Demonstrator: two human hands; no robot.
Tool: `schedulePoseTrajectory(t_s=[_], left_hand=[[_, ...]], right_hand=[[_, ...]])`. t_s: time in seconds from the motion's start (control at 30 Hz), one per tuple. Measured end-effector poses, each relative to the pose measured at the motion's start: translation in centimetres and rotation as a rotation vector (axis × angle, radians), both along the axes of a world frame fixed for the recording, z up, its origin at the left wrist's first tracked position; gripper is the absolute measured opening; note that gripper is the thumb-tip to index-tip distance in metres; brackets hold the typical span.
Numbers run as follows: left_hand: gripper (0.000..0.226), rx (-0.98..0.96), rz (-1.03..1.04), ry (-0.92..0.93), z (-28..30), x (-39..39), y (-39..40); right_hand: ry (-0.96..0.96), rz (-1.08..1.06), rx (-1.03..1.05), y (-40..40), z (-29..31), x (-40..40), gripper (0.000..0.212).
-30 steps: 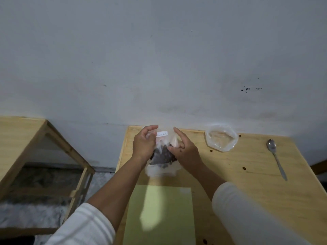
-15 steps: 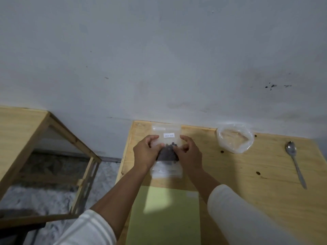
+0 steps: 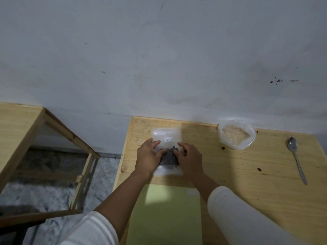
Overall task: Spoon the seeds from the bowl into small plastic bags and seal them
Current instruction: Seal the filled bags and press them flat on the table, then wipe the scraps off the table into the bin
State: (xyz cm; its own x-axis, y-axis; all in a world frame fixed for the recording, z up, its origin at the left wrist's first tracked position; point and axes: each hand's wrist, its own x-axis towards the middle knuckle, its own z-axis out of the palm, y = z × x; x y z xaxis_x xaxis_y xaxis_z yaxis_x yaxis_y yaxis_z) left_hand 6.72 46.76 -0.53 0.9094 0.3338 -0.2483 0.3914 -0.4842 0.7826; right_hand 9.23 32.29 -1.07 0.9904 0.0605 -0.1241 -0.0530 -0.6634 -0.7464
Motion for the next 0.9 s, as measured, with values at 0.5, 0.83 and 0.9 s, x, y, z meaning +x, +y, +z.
schedulePoseTrajectory(t_s=[0.5,0.83,0.9], left_hand=[[0.044,0.176,-0.109,0.025,-0.6,0.2,-0.3],[0.04,0.253,-0.17,-0.079,0.9,-0.4,-0.8],[0.037,0.258,-0.193,-0.138,1.5,-1.0,-1.2]], right_hand=[[0.032,0.001,-0.055,-0.2,0.0,0.0,0.034],[-0.079,0.06,-0.157,-2.3,1.8,-0.9,0.033],[-0.107,0.035,-0.183,-3.2,2.0,-1.7,0.033]])
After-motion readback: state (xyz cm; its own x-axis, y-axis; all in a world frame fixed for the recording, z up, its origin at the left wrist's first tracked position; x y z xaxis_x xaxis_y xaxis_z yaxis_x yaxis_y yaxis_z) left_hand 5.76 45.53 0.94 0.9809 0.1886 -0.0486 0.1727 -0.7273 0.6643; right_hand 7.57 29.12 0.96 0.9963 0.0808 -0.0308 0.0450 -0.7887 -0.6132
